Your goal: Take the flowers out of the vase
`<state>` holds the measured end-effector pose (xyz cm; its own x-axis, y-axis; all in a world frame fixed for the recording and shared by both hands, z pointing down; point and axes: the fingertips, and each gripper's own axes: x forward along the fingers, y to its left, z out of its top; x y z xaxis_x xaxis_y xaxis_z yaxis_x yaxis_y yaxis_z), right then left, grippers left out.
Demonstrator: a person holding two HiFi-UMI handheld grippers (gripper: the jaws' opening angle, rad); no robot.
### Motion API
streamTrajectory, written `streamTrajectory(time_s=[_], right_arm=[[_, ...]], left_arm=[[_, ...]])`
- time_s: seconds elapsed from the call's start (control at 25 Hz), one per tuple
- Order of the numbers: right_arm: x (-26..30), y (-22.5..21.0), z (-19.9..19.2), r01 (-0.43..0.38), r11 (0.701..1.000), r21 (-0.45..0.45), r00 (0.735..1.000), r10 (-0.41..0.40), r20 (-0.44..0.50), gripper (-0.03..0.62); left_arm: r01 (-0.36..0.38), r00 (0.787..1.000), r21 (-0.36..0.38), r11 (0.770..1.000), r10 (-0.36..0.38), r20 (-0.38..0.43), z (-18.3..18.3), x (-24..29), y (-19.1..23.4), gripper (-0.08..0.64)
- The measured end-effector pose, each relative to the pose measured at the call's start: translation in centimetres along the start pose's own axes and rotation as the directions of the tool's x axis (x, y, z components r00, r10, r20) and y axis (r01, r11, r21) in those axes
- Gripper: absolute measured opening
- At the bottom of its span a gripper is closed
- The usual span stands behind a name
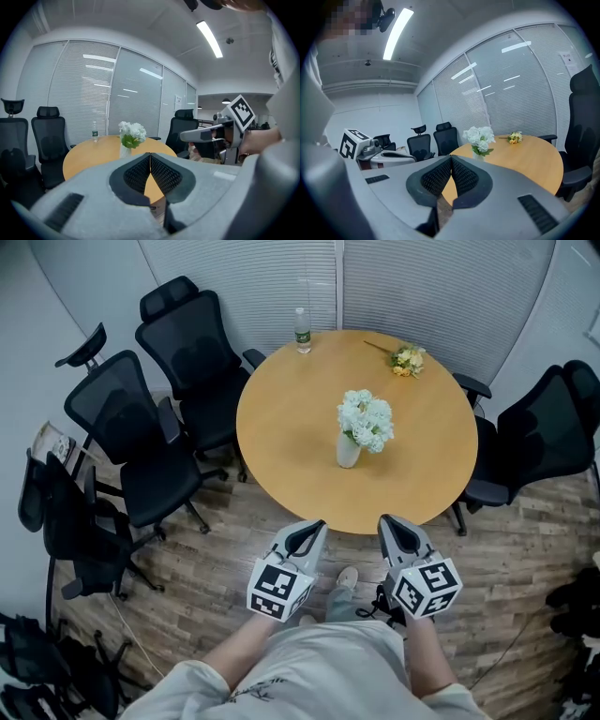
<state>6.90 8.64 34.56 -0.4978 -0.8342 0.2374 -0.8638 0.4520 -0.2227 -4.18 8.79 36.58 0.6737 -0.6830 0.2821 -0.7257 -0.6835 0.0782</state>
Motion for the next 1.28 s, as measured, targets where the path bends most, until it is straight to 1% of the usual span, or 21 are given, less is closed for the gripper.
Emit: streamTrajectory(time_s=[0.28,0.56,0.8,1.0,1.12,1.28], right_arm=[[3.1,-4.1,2.9,-0.032,0.999,0.004,0.999,0.032,0.015,0.008],[4.9,-7.5,3.7,-0.061,0.998,0.015,0.998,0.061,0.006,0.008],[6.5,-8.4,3.6,-0.099,0.995,0.007,0.995,0.099,-0.019,0.008],[7.9,-8.1,3.2,-0.109,0.994,0.022,0.993,0.110,-0.034,0.008],[9.0,-7.8,3.2,-0.103,0.994,0.027,0.994,0.104,-0.037,0.008],[9.7,-7.0,3.4,-0.095,0.995,0.039,0.994,0.097,-0.044,0.008]], left_arm=[[-0.022,1.000,0.000,1.000,0.022,0.001,2.5,5.3,1.8,0.011],[-0.037,0.999,0.008,0.999,0.037,-0.003,3.9,9.5,2.5,0.011],[-0.059,0.998,-0.005,0.998,0.059,0.002,4.1,11.0,3.2,0.011],[-0.059,0.998,-0.012,0.998,0.059,0.001,4.1,11.2,4.2,0.011],[-0.045,0.999,-0.010,0.999,0.045,-0.002,4.1,11.3,5.3,0.011],[0.022,1.000,0.004,1.000,-0.022,0.021,5.0,11.4,6.0,0.011]])
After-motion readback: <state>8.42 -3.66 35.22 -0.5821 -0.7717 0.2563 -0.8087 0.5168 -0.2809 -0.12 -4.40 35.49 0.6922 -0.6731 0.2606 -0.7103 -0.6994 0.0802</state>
